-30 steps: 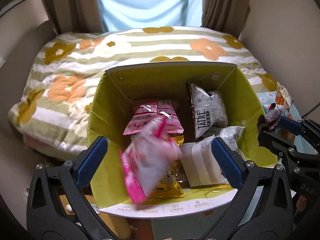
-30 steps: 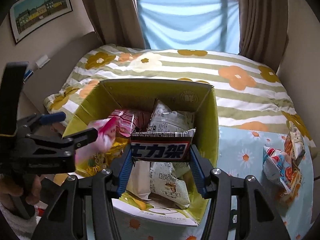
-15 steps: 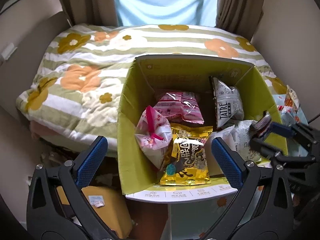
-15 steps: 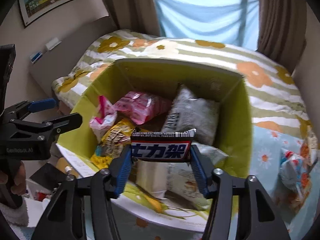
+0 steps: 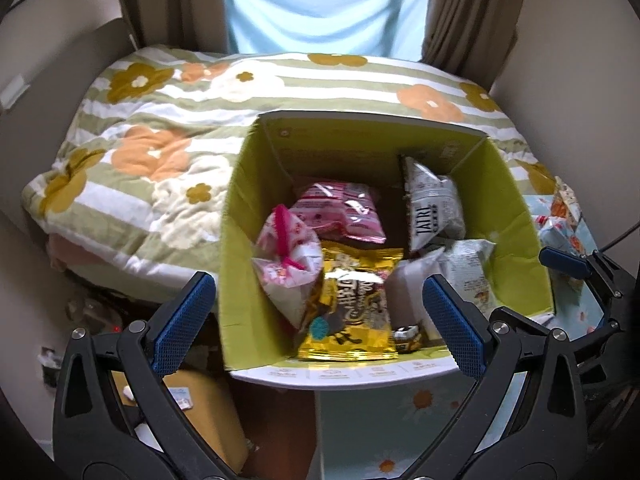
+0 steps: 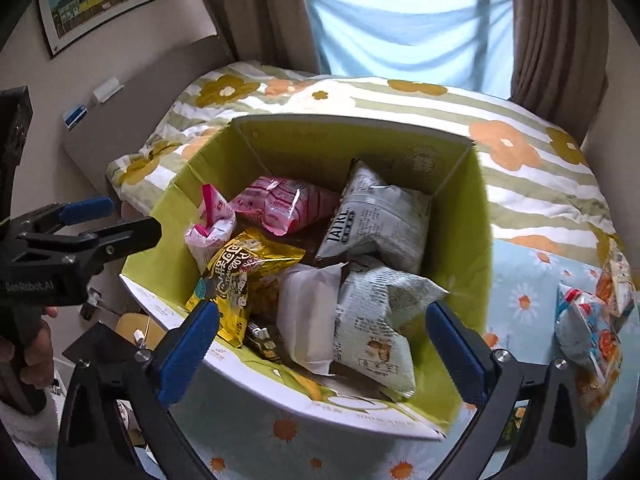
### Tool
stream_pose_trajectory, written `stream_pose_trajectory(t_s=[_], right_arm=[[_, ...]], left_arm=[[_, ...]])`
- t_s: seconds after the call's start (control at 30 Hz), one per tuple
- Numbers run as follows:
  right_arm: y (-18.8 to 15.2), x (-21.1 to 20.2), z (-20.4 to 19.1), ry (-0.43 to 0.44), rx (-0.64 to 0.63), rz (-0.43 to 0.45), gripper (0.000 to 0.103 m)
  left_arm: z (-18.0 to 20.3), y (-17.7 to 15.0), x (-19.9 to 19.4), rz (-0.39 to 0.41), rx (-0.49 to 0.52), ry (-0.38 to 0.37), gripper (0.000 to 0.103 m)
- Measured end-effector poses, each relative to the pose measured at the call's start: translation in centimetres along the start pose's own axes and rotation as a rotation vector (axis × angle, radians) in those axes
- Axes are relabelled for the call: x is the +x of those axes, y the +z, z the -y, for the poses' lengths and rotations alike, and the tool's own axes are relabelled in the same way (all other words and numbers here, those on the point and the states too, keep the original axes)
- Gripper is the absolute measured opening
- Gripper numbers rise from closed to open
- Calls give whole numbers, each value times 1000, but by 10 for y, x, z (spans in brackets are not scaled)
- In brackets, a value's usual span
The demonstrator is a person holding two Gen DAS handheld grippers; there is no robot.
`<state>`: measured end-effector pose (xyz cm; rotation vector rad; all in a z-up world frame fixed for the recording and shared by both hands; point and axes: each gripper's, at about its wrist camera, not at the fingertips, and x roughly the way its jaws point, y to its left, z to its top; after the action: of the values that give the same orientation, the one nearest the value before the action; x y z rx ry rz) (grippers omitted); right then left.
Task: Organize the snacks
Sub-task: 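Move both grippers back to the remaining snacks on the cloth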
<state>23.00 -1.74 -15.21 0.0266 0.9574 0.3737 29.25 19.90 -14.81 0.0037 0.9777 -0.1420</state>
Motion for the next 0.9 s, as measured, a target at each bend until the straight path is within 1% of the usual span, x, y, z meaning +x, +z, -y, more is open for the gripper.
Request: stream_pose_trajectory(t_s=[0.1, 0.27, 0.47, 0.6, 0.7, 0.8, 0.9], right_arm=[[-4, -9, 8, -26, 27, 10, 102], [-16, -32, 29, -96, 72, 36, 103], [-35, -69, 75, -192, 172, 97, 102], [-51, -95, 117, -251, 235, 137, 103], [-62, -112, 150, -268, 262, 148, 103], [-73, -124, 187, -285, 286, 136, 103], [-84, -133, 225, -277, 324, 125, 103]], left_arm=[[13, 3, 0, 8, 24, -28, 102], [43, 10, 1, 17, 69, -82, 102], [94, 18, -2, 29, 130, -137, 102], [148, 23, -3, 35, 195, -166, 102], [188, 26, -1, 42, 224, -177, 103], [232, 31, 5, 37, 240, -192, 102], [281, 35, 18, 14, 265, -210, 103]])
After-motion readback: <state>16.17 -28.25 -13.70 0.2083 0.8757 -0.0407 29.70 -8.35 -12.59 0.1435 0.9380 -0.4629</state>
